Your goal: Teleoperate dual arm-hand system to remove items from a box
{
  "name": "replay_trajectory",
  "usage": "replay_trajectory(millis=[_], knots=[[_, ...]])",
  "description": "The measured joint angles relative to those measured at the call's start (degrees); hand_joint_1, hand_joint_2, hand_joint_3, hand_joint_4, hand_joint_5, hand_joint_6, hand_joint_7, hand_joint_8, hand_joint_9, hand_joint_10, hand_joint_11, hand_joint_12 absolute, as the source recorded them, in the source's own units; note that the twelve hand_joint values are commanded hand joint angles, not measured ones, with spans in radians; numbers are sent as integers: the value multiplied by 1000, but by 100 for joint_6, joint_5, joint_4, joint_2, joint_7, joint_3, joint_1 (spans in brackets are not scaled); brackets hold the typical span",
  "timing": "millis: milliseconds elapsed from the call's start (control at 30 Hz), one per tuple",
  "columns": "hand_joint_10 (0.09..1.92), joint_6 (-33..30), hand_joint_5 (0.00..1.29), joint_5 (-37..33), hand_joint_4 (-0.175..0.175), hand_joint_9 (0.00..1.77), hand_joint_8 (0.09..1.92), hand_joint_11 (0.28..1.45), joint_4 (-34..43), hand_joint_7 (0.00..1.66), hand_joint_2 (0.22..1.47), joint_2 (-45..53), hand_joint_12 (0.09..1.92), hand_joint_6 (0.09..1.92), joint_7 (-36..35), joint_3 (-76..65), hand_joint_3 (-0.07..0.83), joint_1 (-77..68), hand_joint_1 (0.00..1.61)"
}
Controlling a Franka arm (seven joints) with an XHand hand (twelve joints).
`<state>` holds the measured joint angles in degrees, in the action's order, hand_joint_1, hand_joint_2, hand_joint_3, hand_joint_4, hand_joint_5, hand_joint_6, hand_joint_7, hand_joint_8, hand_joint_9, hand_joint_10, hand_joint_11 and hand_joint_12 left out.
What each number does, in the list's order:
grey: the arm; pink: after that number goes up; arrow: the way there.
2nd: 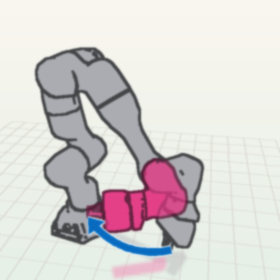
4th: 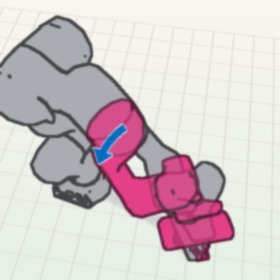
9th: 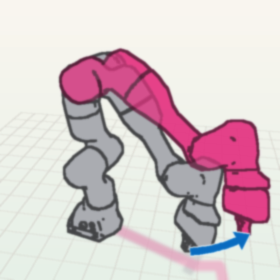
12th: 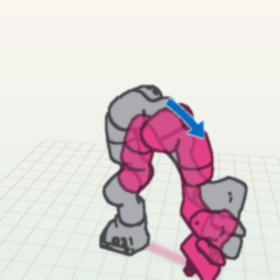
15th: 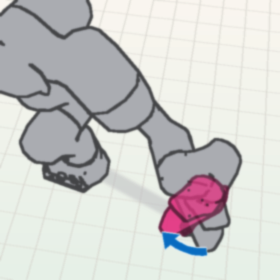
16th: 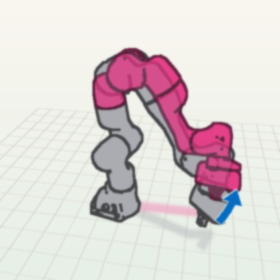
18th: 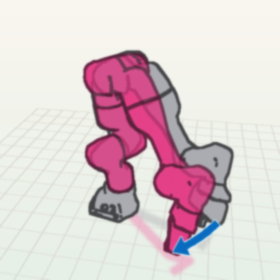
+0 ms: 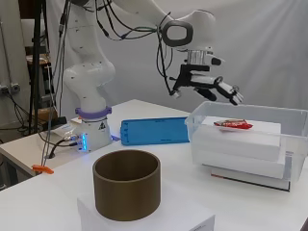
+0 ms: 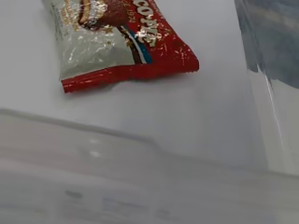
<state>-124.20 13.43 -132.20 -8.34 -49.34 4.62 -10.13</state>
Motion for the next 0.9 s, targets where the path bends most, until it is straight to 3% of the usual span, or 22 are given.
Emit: replay_trajectory(millis=[133,300,567,900], knots=[[87,200,374,-549,34,572,87,561,626,530,866,659,87,87,42,24,0,4,264],[87,417,356,-977,22,541,87,543,778,495,867,605,87,87,-196,-19,0,17,238],[87,681,329,-510,12,489,87,534,575,435,878,548,87,87,413,122,5,0,241],[87,966,260,-87,-6,426,87,503,1017,324,866,1078,87,87,656,496,-4,81,284]])
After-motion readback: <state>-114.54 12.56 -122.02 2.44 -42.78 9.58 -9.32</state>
